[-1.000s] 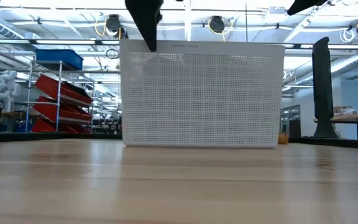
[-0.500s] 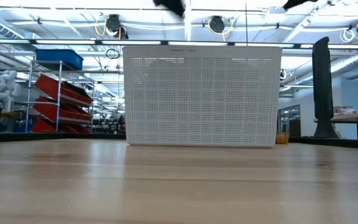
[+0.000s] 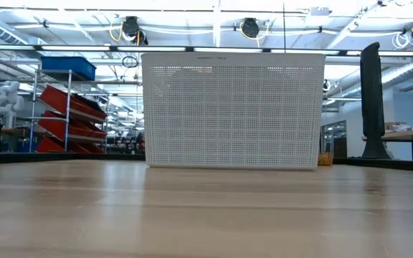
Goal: Sort clothes
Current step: Return to Home Position
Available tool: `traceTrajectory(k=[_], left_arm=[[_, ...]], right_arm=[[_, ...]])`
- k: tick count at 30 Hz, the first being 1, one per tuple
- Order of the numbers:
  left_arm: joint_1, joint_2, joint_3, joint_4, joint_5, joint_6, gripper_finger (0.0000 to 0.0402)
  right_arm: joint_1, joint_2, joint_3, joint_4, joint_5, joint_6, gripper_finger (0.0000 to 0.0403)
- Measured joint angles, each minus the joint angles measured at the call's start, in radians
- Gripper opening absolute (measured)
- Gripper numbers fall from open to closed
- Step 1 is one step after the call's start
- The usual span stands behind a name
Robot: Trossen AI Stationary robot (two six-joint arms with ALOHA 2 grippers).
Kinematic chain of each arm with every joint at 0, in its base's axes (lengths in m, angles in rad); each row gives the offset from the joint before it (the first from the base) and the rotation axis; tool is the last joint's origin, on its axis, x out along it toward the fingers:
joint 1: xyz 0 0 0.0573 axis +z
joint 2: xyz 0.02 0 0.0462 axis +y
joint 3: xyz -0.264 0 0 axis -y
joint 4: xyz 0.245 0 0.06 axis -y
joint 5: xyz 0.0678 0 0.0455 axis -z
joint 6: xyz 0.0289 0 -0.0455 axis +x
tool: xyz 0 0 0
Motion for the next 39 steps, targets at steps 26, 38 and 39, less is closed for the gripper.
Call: traceTrajectory(k=[26, 38, 39], left_arm=[[0.004, -0.648, -0.804, 0.484, -0.095, -0.175, 0.0194], [0.004, -0.824, -0.958, 0.471, -0.1, -0.225, 0.0194], [0.004, -0.841, -0.969, 0.473, -0.1, -0.226, 0.0194]], right_arm=[[-0.115, -0.217, -0.548, 0.448, -0.004, 0.278, 0.0242], [-0.2, -0.344, -0.549, 0.249, -0.002, 0.303, 0.0242], [-0.201, -0.362, -0.557, 0.252, -0.002, 0.303, 0.0242]])
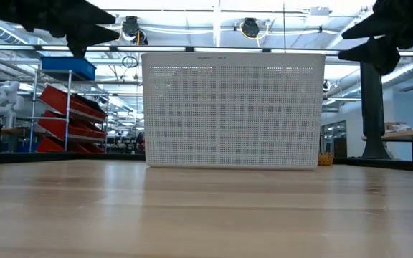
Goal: Sort clothes
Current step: Return to Home Position
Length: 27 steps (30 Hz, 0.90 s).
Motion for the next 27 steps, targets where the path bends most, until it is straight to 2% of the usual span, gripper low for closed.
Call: traceTrajectory(k=[6, 10, 13, 20, 25, 27], left_arm=[[0.0, -0.084, -0.031, 0.0, -0.001, 0.0, 0.0194], [0.0, -0.125, -0.031, -0.006, -0.002, 0.028, 0.0194], [0.0, -0.154, -0.031, -0.028, -0.002, 0.044, 0.0194], [0.0, -0.229, -0.031, -0.054, 0.027, 0.083, 0.0194], [0.001, -0.315, -0.032, -0.111, 0.009, 0.065, 0.0194], [0.001, -0.34, -0.033, -0.118, 0.029, 0.057, 0.0194]], right_arm=[[-0.001, -0.138, -0.143, 0.098, -0.035, -0.029, 0.0242], [-0.001, -0.237, -0.219, 0.153, -0.141, -0.055, 0.0242], [-0.001, -0.29, -0.258, 0.192, -0.161, -0.092, 0.0242], [-0.018, -0.283, -0.269, 0.208, -0.175, -0.129, 0.0242], [-0.026, -0.283, -0.377, 0.407, -0.23, -0.168, 0.0242], [-0.04, -0.279, -0.384, 0.424, -0.282, -0.182, 0.0242]])
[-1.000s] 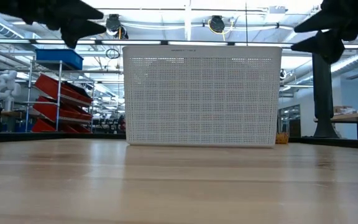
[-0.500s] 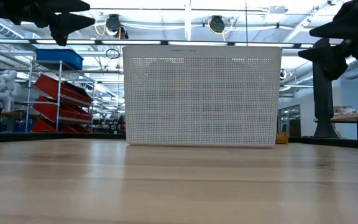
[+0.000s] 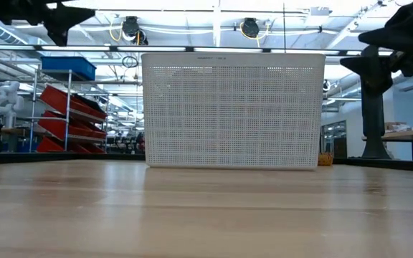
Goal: Sort clothes
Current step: Return to Home Position
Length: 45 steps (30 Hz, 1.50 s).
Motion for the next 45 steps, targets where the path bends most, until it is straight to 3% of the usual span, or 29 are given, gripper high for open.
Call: traceTrajectory(k=[7, 11, 21, 31, 38, 45], left_arm=[[0.0, -0.091, -0.12, 0.07, 0.063, -0.002, 0.0194], [0.0, -0.163, -0.197, 0.119, 0.075, -0.003, 0.0194], [0.001, -0.166, -0.296, 0.197, 0.108, -0.031, 0.0194], [0.006, -0.164, -0.32, 0.171, 0.16, -0.026, 0.0194], [0.006, -0.161, -0.32, 0.112, 0.085, 0.0, 0.0194], [0.006, -0.161, -0.32, 0.113, 0.074, -0.001, 0.0194]], right_arm=[[-0.086, 0.002, 0.0, -0.008, -0.06, -0.01, 0.0242], [-0.161, 0.004, -0.007, -0.012, -0.179, 0.023, 0.0242], [-0.293, 0.092, -0.007, -0.029, -0.278, 0.02, 0.0242], [-0.292, 0.227, -0.007, -0.023, -0.268, -0.008, 0.0242], [-0.292, 0.254, -0.006, -0.022, -0.259, -0.078, 0.0242], [-0.292, 0.23, -0.006, 0.017, -0.16, -0.094, 0.0242]])
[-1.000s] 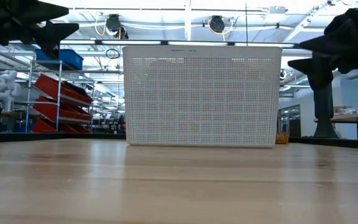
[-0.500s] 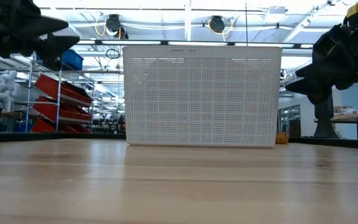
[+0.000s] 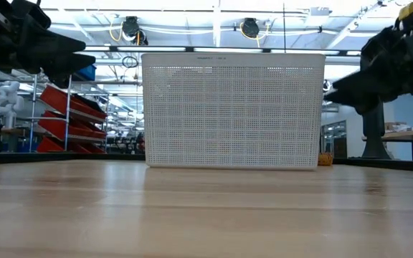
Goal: Sort clothes
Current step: Return to Home Position
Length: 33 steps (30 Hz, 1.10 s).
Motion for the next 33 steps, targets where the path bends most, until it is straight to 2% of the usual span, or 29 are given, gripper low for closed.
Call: traceTrajectory(k=[9, 14, 19, 33], left_arm=[[0.0, 0.0, 0.0, -0.001, 0.0, -0.001, 0.0194], [0.0, 0.0, 0.0, 0.001, 0.0, -0.001, 0.0194], [0.0, 0.0, 0.0, 0.001, 0.0, -0.001, 0.0194], [0.0, 0.0, 0.0, 0.002, 0.0, -0.001, 0.0194]], right_arm=[[0.002, -0.11, -0.001, -0.025, -0.005, -0.013, 0.0242], [0.002, -0.103, 0.0, -0.025, -0.014, -0.064, 0.0242], [0.003, -0.069, 0.0, -0.038, -0.092, -0.115, 0.0242], [0.002, -0.037, 0.0, -0.034, -0.086, -0.114, 0.0242]])
